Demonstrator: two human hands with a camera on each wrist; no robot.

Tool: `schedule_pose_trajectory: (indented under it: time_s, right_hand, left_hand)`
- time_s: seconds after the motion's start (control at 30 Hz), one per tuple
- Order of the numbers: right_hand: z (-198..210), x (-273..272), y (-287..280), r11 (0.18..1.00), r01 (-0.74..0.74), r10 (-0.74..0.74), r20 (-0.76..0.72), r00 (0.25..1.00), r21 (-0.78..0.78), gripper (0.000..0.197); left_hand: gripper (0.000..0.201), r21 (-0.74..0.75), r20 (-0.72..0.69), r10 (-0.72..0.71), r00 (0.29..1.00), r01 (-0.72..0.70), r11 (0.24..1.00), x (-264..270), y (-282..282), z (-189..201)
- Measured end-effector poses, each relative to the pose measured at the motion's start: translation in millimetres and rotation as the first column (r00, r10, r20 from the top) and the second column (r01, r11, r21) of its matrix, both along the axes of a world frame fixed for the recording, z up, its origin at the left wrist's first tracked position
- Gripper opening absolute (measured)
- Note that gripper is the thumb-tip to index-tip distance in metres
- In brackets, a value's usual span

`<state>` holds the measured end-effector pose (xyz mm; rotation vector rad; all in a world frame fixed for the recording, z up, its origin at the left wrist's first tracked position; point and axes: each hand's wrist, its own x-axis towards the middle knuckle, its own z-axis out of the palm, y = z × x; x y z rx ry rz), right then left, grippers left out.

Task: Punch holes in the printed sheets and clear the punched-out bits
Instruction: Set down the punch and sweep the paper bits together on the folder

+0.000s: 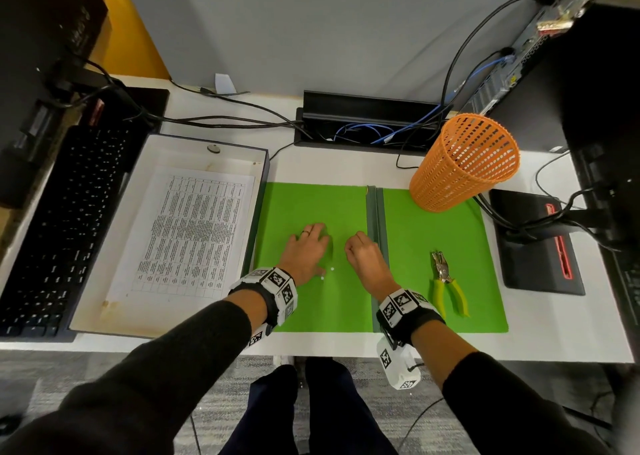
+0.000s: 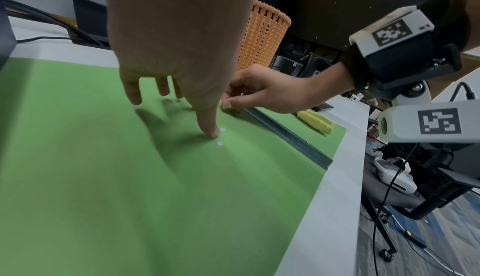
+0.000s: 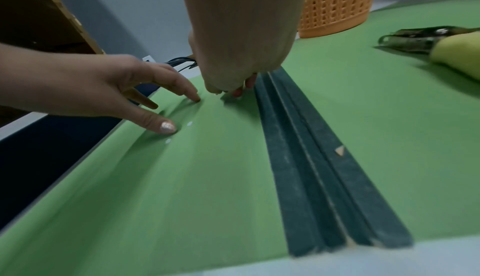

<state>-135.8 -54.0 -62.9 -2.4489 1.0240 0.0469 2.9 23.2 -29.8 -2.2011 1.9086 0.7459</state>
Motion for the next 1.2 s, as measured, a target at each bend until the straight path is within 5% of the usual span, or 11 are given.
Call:
schedule_pose_trajectory:
  time_s: [0.13,0.37,0.77,0.9,1.2]
  right_hand:
    - [-2,-16,-6,0.994,0.109,-0.106,0.096,0.990,-0.021,0.006]
    - [2,-24,-2,0.991,0.131,-0.128,0.136,0.983,-0.020,0.008]
    - [6,-26,0,0.994,0.090,-0.084,0.098,0.992,-0.055,0.014]
    - [6,-23,3,0.984,0.173,-0.177,0.118,0.977,0.037,0.010]
    - [5,-23,0,0.990,0.135,-0.130,0.146,0.981,-0.028,0.008]
  left_hand:
    - [0.045,-0.135,-0.110,-0.028,0.994,0.013,0.991,0,3,-4]
    - [0.018,-0.229,-0.250,-0.051,0.967,-0.008,0.973,2,6,-10]
    - [0.008,-0.306,-0.200,-0.124,0.972,0.058,0.950,-2,4,-16]
    - [0.009,-0.317,-0.178,-0.133,0.975,0.071,0.946,-3,7,-19]
    - [0.009,-0.241,0.021,-0.270,0.962,0.268,0.933,-8,4,-18]
